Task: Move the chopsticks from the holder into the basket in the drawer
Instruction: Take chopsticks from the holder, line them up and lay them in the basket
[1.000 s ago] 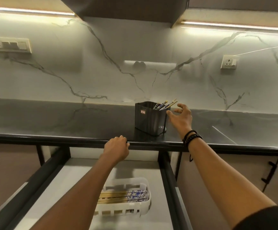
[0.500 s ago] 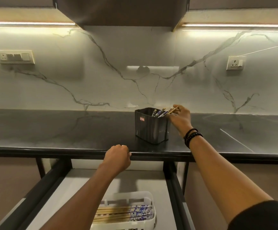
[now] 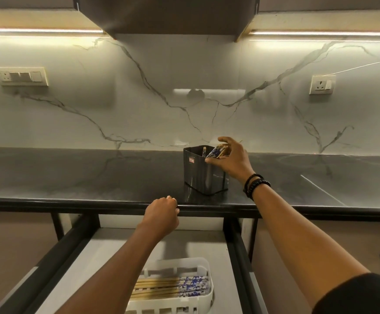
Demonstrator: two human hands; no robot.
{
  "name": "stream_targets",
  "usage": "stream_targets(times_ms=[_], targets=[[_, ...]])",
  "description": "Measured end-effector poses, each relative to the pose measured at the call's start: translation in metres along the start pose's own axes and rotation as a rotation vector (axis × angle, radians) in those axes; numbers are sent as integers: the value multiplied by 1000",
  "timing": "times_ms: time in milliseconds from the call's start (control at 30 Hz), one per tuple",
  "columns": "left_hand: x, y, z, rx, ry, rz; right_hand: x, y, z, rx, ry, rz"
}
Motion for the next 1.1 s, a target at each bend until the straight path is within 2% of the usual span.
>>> stream_targets(times_ms=[400,700,933,1100], targets=[[0,10,-3,30,19,-17,12,-17,-6,-127,-100,96],[3,12,-2,55,25,-25,23,-28,-3,-40,-151,138],[7,11,2,212,-6,75,47,-60,0,-111,-144,113],[10,-6,4,192,-113,401,59,-88,11,-166,-130,72]])
Point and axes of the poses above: each hand's wrist, its own z-axis away from the middle knuckle, its own y-axis out of the palm, x = y × z, the point moved 8 cm from there along -z, towards the middle knuckle, and after that the axes turned 1 degree about -x, right-handed, at the moved point
